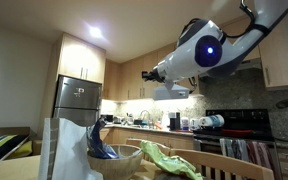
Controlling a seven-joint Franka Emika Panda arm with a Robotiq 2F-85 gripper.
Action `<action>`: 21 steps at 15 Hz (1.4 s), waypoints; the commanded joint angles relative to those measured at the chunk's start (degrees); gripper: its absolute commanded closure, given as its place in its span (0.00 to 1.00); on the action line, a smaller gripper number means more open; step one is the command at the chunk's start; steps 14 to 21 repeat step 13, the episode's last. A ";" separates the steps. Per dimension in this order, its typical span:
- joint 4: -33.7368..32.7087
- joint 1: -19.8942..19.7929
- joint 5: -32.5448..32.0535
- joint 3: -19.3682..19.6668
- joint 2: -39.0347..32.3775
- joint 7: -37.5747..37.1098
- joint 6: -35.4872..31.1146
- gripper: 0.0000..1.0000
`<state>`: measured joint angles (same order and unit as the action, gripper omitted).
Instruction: Pick the bag of popcorn and pour its contents on the cloth on the table
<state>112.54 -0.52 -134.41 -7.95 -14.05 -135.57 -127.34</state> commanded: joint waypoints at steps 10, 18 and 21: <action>-3.48 3.46 1.85 0.29 0.83 2.96 1.16 0.00; -3.99 3.96 1.83 0.18 0.80 2.96 1.75 0.00; -3.99 3.96 1.83 0.18 0.80 2.96 1.75 0.00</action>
